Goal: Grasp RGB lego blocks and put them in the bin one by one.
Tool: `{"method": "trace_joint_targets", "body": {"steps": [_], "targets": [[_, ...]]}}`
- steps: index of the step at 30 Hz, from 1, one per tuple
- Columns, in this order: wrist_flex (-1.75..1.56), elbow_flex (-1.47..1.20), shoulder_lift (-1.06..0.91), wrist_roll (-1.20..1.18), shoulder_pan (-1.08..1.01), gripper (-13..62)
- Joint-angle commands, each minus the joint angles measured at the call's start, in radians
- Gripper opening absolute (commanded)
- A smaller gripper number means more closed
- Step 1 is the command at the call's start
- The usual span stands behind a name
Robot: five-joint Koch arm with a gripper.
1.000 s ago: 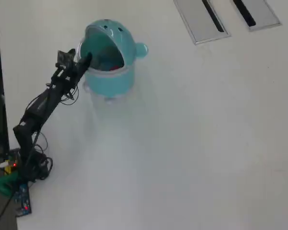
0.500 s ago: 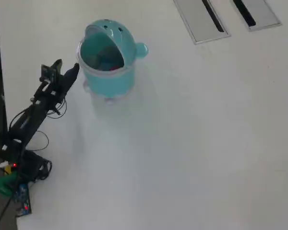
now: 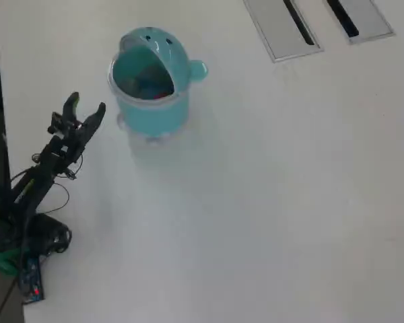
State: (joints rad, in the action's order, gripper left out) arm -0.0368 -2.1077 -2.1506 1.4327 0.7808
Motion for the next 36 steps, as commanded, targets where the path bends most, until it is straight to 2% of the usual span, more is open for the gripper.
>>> {"method": "trace_joint_targets", "body": {"steps": [1, 11, 26, 36], "targets": [[-0.071, 0.023, -0.044, -0.028, -0.011, 33.1], [-0.072, -0.107, -0.187, -0.304, -0.058, 33.1], [-0.328, -0.373, -0.212, -0.801, -0.347, 33.2], [-0.545, -0.6, -0.212, -0.92, -0.488, 33.0]]}}
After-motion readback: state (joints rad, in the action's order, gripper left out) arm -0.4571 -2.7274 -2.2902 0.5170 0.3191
